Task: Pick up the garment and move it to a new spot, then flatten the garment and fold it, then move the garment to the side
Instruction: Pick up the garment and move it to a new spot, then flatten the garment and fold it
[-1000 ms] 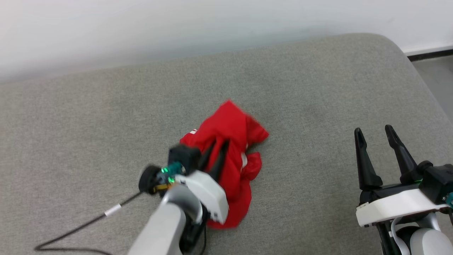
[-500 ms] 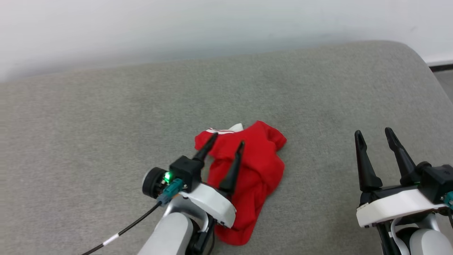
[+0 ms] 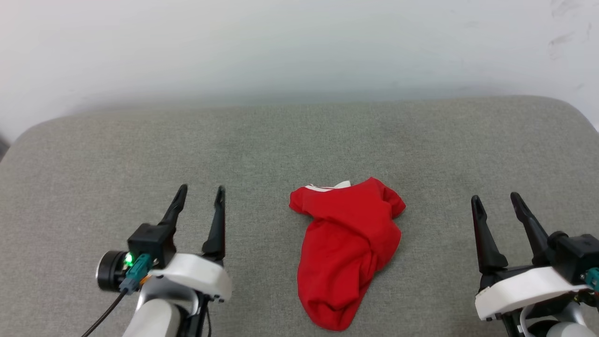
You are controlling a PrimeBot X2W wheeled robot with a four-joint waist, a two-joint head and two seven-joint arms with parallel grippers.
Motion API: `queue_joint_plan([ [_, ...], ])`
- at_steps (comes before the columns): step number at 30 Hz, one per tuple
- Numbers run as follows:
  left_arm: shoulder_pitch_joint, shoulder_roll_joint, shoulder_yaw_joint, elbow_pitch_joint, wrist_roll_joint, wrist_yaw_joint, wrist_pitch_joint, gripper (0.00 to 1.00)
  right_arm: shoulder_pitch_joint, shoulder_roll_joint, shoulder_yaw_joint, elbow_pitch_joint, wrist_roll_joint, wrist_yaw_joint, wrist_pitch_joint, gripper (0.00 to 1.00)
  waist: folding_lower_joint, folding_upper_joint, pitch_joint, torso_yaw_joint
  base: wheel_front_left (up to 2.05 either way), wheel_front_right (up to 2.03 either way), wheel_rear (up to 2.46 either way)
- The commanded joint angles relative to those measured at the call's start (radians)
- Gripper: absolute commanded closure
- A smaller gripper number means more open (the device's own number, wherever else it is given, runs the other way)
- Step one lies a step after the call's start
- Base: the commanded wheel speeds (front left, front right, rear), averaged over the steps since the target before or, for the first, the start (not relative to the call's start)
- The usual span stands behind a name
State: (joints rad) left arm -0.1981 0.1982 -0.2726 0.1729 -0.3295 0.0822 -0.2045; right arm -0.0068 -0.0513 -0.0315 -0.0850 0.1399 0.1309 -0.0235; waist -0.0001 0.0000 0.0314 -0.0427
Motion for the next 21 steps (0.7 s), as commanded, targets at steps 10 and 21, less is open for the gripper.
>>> queue_joint_plan([
  [10, 0.132, 0.053, 0.022, -0.083, -0.016, 0.034, 0.055, 0.0, 0.056, 0.002, -0.006, -0.023, -0.007, 0.0, 0.027, 0.0, 0.0001, 0.0, -0.043, 0.005, 0.0, 0.0, 0.0],
  [21, 0.152, 0.056, 0.012, -0.118, -0.028, 0.051, 0.08, 0.0, 0.047, 0.001, -0.005, -0.038, -0.003, 0.0, 0.033, 0.0, 0.0001, 0.0, -0.04, 0.017, 0.0, 0.0, 0.0],
])
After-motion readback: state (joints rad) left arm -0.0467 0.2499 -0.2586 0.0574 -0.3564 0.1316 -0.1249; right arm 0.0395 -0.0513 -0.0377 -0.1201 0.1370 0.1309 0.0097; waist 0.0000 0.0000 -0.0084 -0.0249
